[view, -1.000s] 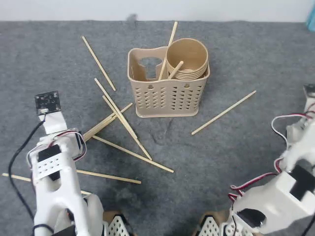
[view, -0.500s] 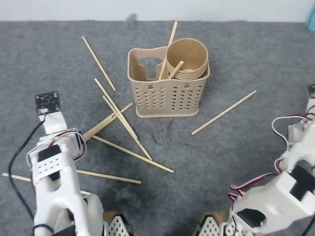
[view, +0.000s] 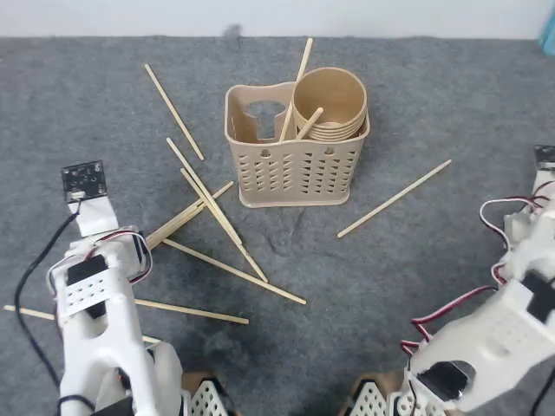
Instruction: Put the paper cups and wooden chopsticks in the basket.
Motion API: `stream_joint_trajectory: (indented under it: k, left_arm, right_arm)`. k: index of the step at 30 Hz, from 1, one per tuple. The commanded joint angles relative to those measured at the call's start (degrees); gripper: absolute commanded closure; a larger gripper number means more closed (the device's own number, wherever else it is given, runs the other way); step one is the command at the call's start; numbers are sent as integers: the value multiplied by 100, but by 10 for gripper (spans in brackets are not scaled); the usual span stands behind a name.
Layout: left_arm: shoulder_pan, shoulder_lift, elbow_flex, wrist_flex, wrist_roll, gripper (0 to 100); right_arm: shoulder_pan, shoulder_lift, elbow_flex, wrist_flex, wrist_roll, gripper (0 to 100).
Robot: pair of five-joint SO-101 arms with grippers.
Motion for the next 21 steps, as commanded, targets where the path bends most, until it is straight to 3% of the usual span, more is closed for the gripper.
stream_joint_trajectory:
  k: [1,4,8,14,21]
  left_arm:
    - [-53,-202,-40,-105,9,838]
    - [-53,-202,-40,-105,9,838]
    - [-53,-202,-40,-105,9,838]
    - [-53,-202,-40,-105,9,838]
    - [-53,-202,-40,-105,9,838]
  right_arm:
    - [-66,40,-316,-145,-70,917]
    - [-22,22,-316,-154,-70,995]
    - [31,-268,-273,-75,-70,991]
    - [101,-1191,-299,1042,-97,991]
    - [75,-2782,-273,2343,-1037,991]
